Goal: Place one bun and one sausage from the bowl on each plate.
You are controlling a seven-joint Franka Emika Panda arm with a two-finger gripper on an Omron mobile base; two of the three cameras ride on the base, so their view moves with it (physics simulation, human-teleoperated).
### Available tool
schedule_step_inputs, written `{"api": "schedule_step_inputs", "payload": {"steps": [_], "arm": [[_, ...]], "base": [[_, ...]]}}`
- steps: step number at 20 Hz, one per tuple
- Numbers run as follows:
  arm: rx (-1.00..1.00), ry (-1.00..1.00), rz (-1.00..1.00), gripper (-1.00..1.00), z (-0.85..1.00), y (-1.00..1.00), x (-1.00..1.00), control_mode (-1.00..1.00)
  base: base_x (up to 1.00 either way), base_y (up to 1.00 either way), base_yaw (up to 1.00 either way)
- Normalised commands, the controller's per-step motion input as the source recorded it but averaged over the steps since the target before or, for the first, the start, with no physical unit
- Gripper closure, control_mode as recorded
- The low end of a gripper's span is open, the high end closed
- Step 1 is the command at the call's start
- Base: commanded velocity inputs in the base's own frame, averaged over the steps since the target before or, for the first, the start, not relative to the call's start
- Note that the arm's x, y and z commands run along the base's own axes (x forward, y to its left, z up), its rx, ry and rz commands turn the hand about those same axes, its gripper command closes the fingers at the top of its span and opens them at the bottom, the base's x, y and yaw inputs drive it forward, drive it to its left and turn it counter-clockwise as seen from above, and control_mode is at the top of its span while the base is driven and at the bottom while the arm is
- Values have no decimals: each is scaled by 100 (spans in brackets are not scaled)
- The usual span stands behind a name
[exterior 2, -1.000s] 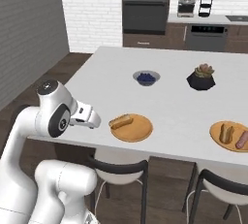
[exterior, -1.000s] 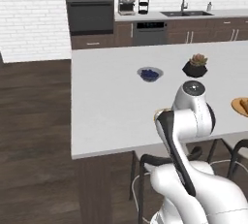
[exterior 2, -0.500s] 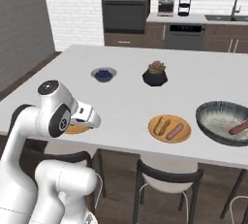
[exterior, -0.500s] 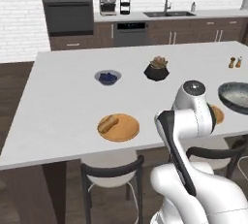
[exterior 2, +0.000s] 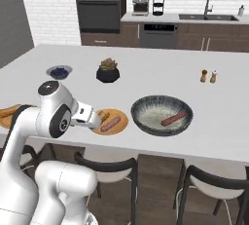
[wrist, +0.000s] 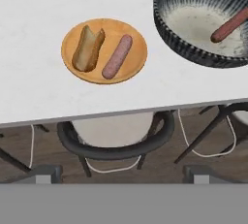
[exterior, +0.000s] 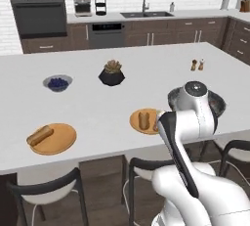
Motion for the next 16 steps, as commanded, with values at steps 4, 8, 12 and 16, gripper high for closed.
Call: {"api": "schedule_step_inputs", "payload": {"steps": [4,8,12,16], "arm": [[0,0,0,-100,0,0,0,100],[0,0,0,-100,0,0,0,100],[0,0,0,-100,0,0,0,100],[0,0,0,-100,0,0,0,100]], "base": [[3,-71,-6],[27,-44,0],[28,-55,0],[29,-44,0]]}}
